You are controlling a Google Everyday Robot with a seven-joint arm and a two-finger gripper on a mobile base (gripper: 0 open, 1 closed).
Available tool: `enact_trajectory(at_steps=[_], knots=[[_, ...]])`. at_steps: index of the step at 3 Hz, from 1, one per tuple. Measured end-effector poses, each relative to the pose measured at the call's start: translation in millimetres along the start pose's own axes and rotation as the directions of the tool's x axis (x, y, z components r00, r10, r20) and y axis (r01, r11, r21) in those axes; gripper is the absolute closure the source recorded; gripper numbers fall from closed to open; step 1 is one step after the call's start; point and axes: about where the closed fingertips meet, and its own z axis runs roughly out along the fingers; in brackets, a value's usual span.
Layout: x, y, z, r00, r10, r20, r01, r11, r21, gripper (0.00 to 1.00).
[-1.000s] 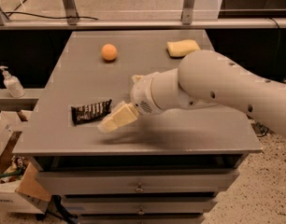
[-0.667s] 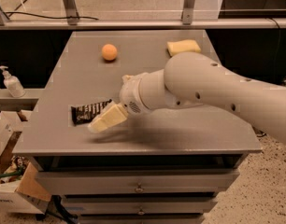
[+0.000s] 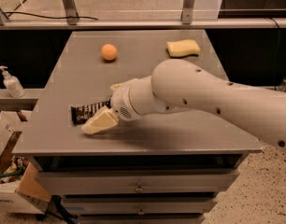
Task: Move rxbar chocolate near sponge
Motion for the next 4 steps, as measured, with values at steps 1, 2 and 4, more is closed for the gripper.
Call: enact_trajectory(at_steps=[1, 2, 4], knots=[[3.6, 2.3, 2.8, 1.0, 0.003, -0.007, -0.003, 1.0, -0.001, 0.41], [4.4, -1.7, -0.6, 1.0, 0.007, -0.005, -0.007, 0.9999, 0.013, 0.65], [14.7, -23.0, -20.7, 0.999, 0.036, -0.011, -0.035, 0.9966, 0.075, 1.0]])
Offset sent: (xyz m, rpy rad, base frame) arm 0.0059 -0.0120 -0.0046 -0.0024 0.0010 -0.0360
